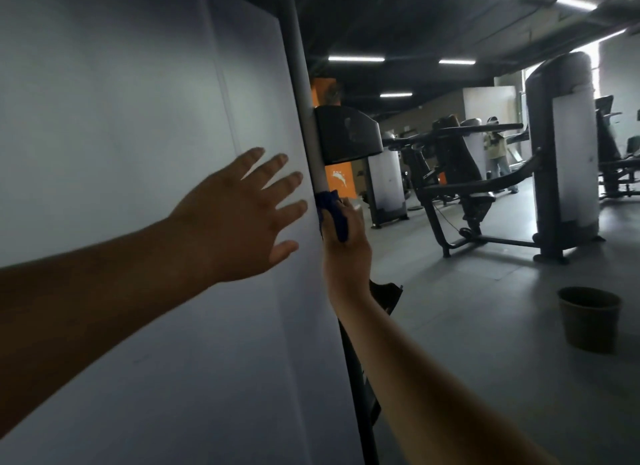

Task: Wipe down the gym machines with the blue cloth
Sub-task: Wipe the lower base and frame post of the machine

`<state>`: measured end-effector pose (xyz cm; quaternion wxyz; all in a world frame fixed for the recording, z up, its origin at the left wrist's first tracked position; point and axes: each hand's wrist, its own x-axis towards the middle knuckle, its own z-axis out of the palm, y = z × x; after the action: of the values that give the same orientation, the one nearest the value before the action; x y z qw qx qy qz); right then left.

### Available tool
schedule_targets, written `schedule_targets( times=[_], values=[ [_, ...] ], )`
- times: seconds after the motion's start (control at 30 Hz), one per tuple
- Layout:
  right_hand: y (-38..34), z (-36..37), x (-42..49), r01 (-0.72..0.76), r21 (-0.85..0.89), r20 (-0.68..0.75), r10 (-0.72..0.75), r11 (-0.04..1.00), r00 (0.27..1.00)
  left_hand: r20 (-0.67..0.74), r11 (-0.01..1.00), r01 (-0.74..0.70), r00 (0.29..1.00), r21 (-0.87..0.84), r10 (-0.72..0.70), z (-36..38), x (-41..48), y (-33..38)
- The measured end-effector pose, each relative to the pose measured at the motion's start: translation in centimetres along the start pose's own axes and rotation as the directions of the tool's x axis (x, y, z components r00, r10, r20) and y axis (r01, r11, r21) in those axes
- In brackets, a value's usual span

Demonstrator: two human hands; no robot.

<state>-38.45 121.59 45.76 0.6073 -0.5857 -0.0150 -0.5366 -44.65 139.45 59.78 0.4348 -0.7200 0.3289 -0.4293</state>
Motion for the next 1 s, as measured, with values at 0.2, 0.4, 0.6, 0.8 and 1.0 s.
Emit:
schedule_targets(
  times=[0.2,0.4,0.6,0.8,1.0],
  values=[
    [-2.7,1.7,5.1,0.081,-0.108,-0.092,-0.091,0.991,0.992,-0.005,0.999,0.018,1.0,-0.039,-0.018,0.2,0.0,0.1],
    [-1.3,1.0,2.9,0.102,-0.126,-0.061,-0.111,0.987,0.992,-0.002,1.0,0.013,1.0,-0.021,-0.013,0.3,0.0,0.1],
    [-1.2,0.9,3.8,0.105,-0.175,-0.05,-0.115,0.979,0.992,-0.001,1.0,0.008,1.0,-0.013,-0.008,0.2,0.1,0.3],
    [-1.6,1.3,2.6,0.084,-0.107,-0.022,-0.087,0.991,0.996,-0.009,1.0,0.01,1.0,-0.012,-0.01,0.3,-0.1,0.2],
    [1.8,-1.3,-3.2,0.004,-0.122,-0.016,-0.007,0.992,1.0,-0.032,0.999,0.037,0.999,-0.012,-0.037,0.8,-0.2,1.2]
  ],
)
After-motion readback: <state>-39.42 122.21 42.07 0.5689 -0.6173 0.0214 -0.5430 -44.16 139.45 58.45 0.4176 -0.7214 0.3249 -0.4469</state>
